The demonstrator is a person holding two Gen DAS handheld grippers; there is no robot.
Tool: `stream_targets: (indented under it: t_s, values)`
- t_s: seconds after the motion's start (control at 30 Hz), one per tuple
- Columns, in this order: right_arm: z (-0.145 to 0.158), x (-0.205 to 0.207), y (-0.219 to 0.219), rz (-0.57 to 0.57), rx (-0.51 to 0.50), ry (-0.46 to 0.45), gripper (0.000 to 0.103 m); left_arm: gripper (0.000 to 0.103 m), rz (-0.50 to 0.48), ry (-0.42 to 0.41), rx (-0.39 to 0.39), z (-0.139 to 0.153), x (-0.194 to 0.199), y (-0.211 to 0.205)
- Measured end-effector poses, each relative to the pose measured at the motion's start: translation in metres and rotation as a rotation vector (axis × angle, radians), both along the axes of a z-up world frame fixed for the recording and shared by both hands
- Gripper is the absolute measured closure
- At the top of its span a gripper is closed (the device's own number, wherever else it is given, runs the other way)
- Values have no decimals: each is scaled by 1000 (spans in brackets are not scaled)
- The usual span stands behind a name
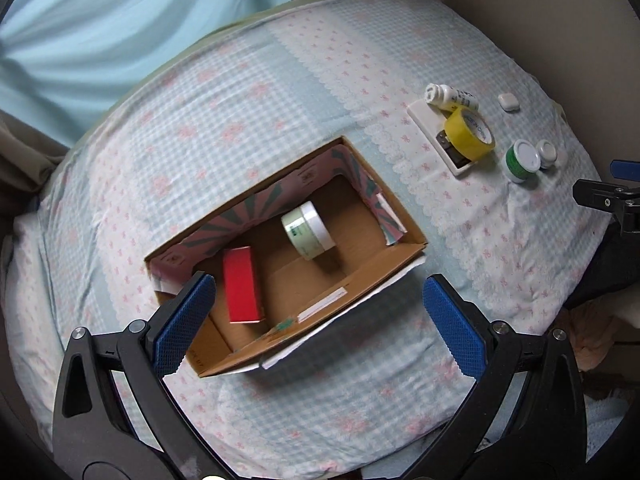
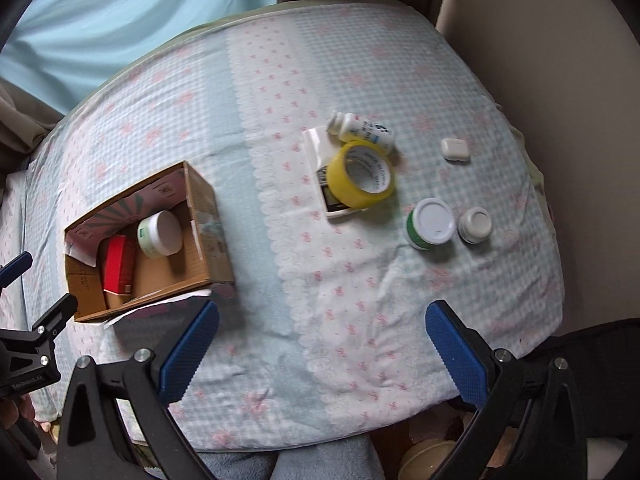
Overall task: Organize rigid objects
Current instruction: 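Withdraw both tools from the box toward the remaining objects, then grasp the yellow tape roll with the left tool while the right tool grasps the white-lidded jar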
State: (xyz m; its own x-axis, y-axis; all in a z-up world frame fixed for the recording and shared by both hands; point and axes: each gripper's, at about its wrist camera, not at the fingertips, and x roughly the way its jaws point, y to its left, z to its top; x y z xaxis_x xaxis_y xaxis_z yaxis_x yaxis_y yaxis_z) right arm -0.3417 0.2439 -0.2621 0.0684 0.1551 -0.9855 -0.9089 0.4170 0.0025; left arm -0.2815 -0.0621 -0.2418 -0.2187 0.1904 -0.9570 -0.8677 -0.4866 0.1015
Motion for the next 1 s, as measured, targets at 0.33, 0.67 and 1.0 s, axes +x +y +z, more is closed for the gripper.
stream_targets:
  t_s: [0.33, 0.67, 1.0]
  values:
    - [-22, 97, -34, -67, 1, 8, 0, 0, -195, -11, -2, -27, 61, 123]
    - [-93, 147, -35, -11, 104, 38, 0, 0, -400, 19, -84, -121, 100, 241]
    - [-181, 149, -35, 171, 230, -113, 1, 0, -493, 23, -41, -209, 111, 293]
